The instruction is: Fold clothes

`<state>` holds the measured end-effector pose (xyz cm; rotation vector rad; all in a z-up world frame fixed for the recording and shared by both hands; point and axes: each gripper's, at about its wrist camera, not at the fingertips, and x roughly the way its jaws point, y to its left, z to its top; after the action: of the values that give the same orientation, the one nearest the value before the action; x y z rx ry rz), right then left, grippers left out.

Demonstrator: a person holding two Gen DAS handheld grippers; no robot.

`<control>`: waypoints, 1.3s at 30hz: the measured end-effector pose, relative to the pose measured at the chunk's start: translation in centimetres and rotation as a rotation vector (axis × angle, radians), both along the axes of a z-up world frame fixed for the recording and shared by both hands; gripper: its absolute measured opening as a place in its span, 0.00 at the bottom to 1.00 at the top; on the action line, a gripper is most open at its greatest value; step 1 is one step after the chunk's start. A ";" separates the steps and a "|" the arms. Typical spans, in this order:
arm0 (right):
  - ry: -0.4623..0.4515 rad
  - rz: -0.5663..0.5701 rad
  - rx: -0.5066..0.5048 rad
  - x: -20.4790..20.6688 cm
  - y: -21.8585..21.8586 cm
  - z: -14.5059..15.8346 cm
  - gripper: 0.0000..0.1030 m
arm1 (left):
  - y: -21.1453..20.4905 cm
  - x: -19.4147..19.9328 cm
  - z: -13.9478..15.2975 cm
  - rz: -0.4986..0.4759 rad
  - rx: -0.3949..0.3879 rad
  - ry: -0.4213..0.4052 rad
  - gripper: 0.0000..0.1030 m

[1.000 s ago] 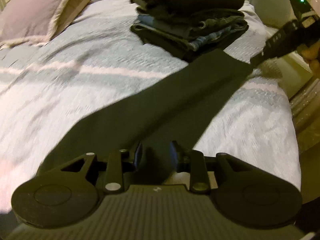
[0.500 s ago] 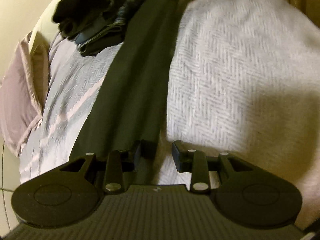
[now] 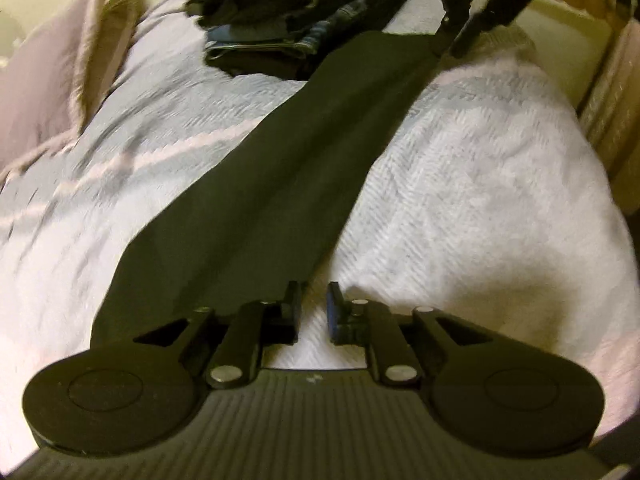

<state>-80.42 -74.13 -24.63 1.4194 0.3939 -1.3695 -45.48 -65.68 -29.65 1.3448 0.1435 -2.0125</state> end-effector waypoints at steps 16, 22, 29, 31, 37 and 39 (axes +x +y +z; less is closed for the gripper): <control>-0.044 0.702 -0.051 17.2 10.0 2.1 0.42 | 25.5 21.3 3.8 0.741 0.172 -0.139 0.28; -0.041 0.833 -0.059 23.4 17.4 -0.1 0.41 | 36.4 29.1 3.5 0.859 0.158 -0.098 0.29; -0.001 0.761 -0.150 29.6 16.0 -0.1 0.41 | 41.1 35.5 4.7 0.899 0.088 -0.052 0.30; 0.012 0.770 -0.204 31.7 14.1 0.3 0.42 | 41.4 36.5 4.5 0.907 0.074 -0.047 0.30; 0.011 0.764 -0.215 36.5 7.3 -2.5 0.42 | 41.8 36.5 3.2 0.953 0.085 -0.049 0.30; 0.048 0.762 -0.175 36.8 5.8 -3.6 0.33 | 42.1 36.2 3.0 0.972 0.100 -0.052 0.30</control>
<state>-43.59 -68.36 -28.18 0.9382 0.7370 -0.7864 -9.31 -23.60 -26.62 1.0655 0.7269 -1.1512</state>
